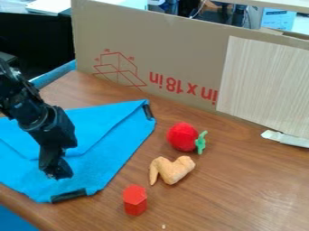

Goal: Fold the cloth from top left to bottom right

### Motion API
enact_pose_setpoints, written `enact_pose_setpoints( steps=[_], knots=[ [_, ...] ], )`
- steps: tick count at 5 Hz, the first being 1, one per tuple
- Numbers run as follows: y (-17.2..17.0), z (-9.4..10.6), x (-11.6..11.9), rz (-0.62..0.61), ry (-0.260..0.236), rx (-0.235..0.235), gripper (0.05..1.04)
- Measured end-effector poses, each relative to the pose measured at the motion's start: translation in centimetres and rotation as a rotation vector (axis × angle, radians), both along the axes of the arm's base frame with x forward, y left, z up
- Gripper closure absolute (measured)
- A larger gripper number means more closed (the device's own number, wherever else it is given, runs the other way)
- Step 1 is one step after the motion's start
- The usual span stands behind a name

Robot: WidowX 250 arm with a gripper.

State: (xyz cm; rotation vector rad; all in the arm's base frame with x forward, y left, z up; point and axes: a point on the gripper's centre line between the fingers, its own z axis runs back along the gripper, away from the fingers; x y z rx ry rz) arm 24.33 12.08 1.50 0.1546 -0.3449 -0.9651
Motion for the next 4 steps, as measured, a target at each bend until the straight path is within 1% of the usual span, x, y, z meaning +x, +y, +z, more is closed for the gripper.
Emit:
enact_pose_setpoints(
  steps=[1, 2, 3, 4],
  knots=[
    [0.8, 0.3, 0.0, 0.007, -0.042, -0.006, 0.083],
    [1.6, 0.3, 0.3, 0.008, -0.095, -0.002, 0.083],
    [1.6, 0.0, 0.4, 0.022, -0.107, -0.019, 0.083],
    [2.1, 0.0, 1.0, 0.032, -0.114, -0.016, 0.083]
  ],
)
